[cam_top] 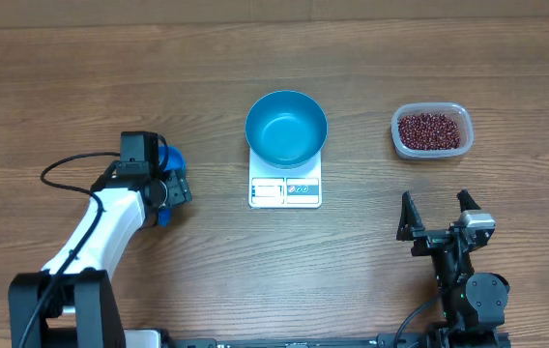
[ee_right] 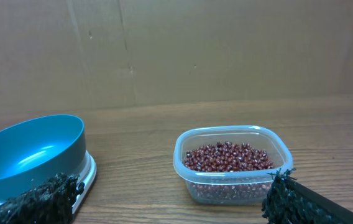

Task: Scoop item into bowl and weigh 150g on scale
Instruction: 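Close the left gripper on the blue scoop handle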

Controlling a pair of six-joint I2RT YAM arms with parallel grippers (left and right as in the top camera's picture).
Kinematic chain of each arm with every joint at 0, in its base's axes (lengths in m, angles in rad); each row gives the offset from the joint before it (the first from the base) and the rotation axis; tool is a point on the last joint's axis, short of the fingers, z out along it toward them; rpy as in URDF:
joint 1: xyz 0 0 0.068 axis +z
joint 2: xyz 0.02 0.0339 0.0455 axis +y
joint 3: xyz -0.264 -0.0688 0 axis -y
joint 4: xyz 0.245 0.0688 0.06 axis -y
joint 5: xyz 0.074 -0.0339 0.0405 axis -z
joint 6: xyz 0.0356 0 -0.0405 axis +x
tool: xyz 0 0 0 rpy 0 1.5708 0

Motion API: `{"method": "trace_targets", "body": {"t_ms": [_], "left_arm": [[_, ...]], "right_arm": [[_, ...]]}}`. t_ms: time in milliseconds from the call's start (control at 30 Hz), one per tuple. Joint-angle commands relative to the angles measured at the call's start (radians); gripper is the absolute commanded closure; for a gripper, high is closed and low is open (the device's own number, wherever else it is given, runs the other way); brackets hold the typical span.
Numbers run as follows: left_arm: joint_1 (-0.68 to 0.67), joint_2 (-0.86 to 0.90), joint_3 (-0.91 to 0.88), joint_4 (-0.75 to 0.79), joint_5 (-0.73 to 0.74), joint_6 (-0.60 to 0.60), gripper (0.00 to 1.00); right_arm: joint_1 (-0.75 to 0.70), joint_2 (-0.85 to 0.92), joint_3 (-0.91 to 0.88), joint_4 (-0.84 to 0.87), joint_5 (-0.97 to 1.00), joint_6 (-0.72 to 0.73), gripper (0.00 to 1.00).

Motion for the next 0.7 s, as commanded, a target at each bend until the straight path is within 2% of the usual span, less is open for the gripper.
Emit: {"method": "trace_targets", "body": {"t_ms": [0, 200, 667], "left_arm": [[0.004, 0.042, -0.005, 0.020, 0.012, 0.001, 0.34], [0.004, 0.096, -0.005, 0.021, 0.013, -0.001, 0.47], [0.004, 0.095, 0.026, 0.021, 0.039, -0.011, 0.53]], "right_arm": [[-0.002, -0.008, -0.010, 0.005, 0.006, 0.003, 0.00], [-0.002, -0.008, -0.010, 0.005, 0.006, 0.003, 0.00], [-0.002, -0.008, -0.010, 0.005, 0.006, 0.003, 0.00]]}}
